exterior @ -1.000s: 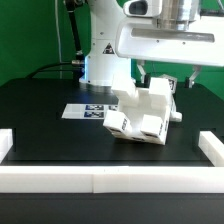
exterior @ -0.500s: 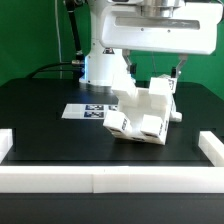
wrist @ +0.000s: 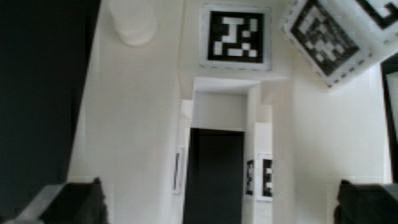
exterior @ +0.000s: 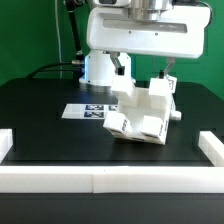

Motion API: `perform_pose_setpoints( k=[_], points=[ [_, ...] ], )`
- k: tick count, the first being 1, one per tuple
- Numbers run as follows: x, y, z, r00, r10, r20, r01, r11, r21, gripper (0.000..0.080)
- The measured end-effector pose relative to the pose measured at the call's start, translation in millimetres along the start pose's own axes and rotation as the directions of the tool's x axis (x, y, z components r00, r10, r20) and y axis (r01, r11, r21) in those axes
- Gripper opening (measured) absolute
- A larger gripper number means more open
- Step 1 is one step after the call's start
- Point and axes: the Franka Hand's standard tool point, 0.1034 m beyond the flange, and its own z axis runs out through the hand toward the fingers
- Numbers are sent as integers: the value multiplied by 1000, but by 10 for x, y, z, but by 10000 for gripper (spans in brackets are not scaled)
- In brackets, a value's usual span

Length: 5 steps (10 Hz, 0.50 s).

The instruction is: Assemble chair

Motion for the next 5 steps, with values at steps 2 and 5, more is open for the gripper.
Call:
perform_pose_setpoints(
  k=[2,5],
  points=[
    [-8,-3,5,1000,-1,1,1,1000,-1,648],
    [56,11,30,1000,-7,-2,7,1000,-10,648]
  ],
)
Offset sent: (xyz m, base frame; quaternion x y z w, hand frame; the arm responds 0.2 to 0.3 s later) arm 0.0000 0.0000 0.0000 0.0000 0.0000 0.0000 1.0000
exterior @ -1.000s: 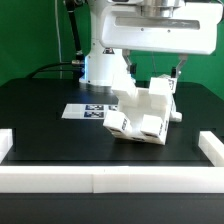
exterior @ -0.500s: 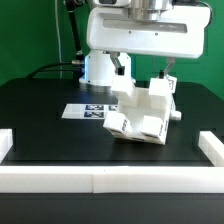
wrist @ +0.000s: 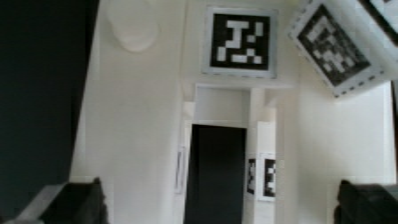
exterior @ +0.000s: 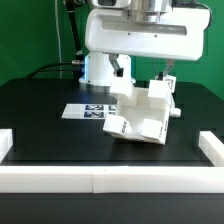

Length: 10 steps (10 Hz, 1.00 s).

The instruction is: Assemble chair

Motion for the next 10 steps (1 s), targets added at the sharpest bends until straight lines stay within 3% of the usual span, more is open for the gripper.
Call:
perform_pose_setpoints(
  k=[5,10],
  points=[
    [267,-24,149,999,-10,-49,9,999,-36,648],
    [559,-103,143,984,-24,-177,19,999,-30,648]
  ],
)
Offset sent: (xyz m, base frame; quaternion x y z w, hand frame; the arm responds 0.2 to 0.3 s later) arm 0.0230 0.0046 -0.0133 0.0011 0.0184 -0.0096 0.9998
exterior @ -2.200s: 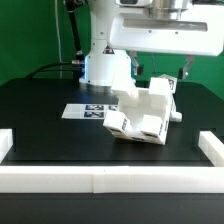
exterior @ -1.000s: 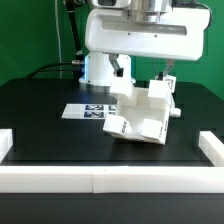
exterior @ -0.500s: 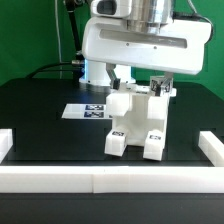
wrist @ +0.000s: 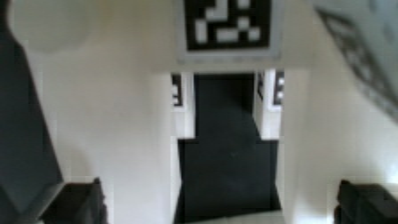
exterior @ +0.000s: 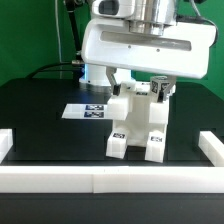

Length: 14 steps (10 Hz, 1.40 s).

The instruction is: Assemble chair

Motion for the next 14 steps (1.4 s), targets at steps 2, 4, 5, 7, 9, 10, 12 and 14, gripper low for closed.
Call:
perform_pose_setpoints(
  k=[2,4,5,7,9,10,12,14],
  points=[
    [95,-38,7,999,-5,-52,5,1000,5,648],
    [112,-45,-17,998,-6,-59,7,1000,8,648],
    [104,-43,-73,999,-3,-46,3,1000,13,648],
    [95,-84,-193,999,9,-38,-8,1000,29,648],
    [-14,-196,-284,999,18,-36,-16,999,47,648],
    [-65,-203,-352,1000,23,-17,-22,998,58,648],
    [-226,-229,-494,999,38,-2,-38,995,89,648],
    [-497,-263,-565,998,55,22,-57,992,114,648]
  ],
)
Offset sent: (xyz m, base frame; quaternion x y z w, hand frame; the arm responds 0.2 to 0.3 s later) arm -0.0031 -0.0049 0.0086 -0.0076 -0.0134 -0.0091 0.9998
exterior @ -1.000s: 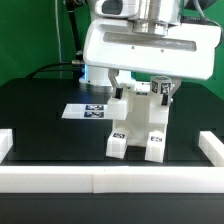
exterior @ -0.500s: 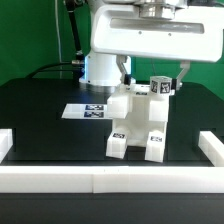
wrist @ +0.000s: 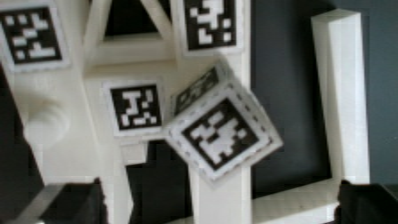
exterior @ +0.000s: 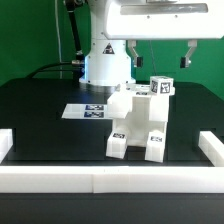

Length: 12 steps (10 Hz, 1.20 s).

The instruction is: Assemble chair

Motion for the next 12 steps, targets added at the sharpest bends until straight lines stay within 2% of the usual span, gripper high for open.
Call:
perform_pose_setpoints(
  k=[1,2,6,7,9,12],
  points=[
    [-163,-17,-19,1000,23,12,-23,1000,12,648],
    [-213,-18,-11,1000,25,15,-25,1000,14,648],
    [-211,-19,3,1000,25,16,-25,1000,11,648],
    [-317,-81,33,996,89,16,-89,996,10,648],
    [-688,-291,143,990,140,24,-140,990,2,648],
    [-927,-507,297,988,153,34,-152,988,-18,648]
  ],
)
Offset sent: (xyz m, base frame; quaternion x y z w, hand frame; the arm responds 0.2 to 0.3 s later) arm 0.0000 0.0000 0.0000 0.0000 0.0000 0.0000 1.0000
